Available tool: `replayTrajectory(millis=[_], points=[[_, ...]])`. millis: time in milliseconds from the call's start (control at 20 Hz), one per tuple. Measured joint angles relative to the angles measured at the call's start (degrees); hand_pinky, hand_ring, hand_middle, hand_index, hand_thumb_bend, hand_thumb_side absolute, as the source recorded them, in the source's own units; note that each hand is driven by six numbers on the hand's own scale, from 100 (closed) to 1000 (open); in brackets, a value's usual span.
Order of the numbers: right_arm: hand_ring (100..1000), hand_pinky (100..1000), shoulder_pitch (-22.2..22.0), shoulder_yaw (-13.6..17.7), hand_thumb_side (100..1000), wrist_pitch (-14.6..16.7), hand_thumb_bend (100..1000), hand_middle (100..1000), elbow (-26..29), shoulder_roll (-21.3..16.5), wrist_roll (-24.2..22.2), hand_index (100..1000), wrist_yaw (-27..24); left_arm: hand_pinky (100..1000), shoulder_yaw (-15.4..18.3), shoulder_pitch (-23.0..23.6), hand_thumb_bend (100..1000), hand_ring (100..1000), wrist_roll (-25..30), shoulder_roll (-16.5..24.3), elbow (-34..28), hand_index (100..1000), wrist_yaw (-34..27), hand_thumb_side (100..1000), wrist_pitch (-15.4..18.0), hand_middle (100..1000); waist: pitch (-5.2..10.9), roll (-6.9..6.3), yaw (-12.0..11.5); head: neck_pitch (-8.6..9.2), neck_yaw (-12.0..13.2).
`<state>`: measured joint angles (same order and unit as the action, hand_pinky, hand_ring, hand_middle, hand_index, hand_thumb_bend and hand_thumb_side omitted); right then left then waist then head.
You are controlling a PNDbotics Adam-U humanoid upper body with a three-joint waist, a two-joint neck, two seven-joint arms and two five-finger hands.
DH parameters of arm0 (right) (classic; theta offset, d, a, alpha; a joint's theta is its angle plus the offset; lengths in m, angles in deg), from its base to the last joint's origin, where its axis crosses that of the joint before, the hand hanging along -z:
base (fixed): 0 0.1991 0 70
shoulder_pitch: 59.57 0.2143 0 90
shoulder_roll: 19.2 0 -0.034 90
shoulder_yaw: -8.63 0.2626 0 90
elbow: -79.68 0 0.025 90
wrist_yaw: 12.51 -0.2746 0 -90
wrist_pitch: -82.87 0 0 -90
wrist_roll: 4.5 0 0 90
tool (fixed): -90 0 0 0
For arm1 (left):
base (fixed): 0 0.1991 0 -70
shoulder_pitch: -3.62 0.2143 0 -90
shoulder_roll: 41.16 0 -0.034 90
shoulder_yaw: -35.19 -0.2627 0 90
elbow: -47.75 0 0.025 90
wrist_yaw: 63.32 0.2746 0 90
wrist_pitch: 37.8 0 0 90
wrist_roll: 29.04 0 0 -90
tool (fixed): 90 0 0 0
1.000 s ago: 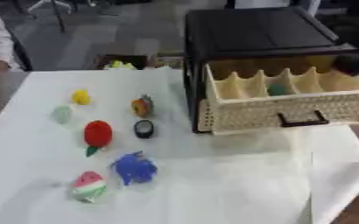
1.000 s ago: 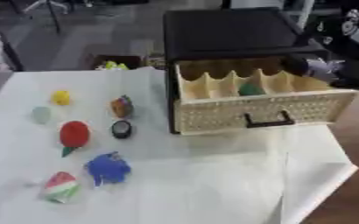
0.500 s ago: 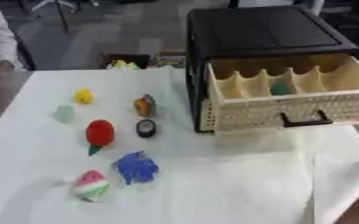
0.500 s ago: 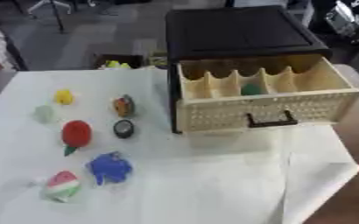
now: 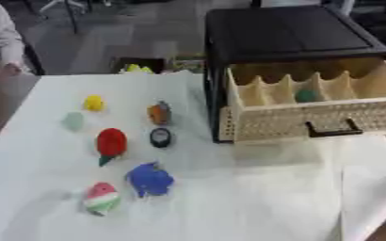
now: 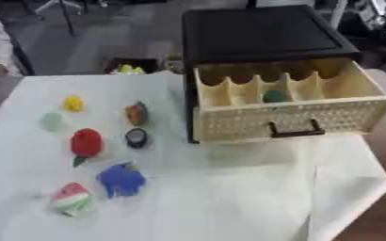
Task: Pick up objects from table and place into drawer.
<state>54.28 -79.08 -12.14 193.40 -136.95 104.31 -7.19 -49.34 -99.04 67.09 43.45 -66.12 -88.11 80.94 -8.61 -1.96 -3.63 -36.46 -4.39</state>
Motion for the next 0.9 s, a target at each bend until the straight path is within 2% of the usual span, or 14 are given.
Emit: replayTrajectory(millis=[100, 400, 650, 900], points=[[443, 105, 0.61, -0.21, 824, 1.6, 441, 473, 0.0, 0.95, 2.08, 797, 0.01, 562, -0.02, 0.0, 100, 640, 0.04, 0.56, 0.0, 771, -0.04, 798, 0.7, 637, 0.01, -0.16, -0.04, -0.33, 0.23], [524, 248, 2.88, -0.97, 884, 4.97, 434, 556, 0.01, 2.98, 6.15, 831, 0.62, 524, -0.59, 0.21, 100, 611, 0.13, 4.8, 0.0, 784, 1.2, 738, 3.59, 614, 0.12, -0.52, -0.06, -1.68, 0.39], [539, 284, 3.88, -1.4, 895, 6.23, 435, 573, 0.02, 4.28, 7.35, 834, 2.0, 517, -1.24, 1.15, 100, 609, -0.13, 9.52, 0.0, 806, 4.61, 673, 6.74, 615, 0.19, -0.93, -0.27, -2.83, 0.47], [558, 315, 4.59, -1.6, 912, 7.01, 412, 592, 0.02, 5.12, 8.35, 848, 2.73, 512, -1.82, 1.47, 100, 615, -1.38, 14.59, 0.0, 839, 9.9, 610, 9.37, 628, 0.34, -1.29, -0.26, -3.25, 0.42]])
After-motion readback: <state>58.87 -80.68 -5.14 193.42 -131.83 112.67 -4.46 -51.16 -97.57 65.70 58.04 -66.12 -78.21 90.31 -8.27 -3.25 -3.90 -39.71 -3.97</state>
